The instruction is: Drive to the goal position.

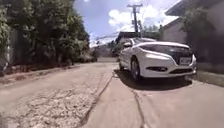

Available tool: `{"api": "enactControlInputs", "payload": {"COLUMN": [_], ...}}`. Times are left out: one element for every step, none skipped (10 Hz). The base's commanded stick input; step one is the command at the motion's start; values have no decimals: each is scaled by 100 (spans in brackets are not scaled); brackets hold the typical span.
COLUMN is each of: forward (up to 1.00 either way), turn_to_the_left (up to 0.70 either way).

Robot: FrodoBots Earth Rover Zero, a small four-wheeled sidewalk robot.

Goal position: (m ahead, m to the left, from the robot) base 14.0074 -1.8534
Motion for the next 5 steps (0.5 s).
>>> {"api": "enactControlInputs", "payload": {"forward": [70, 70, 70, 70, 70], "turn_to_the_left": [2, 2, 2, 2, 2]}}
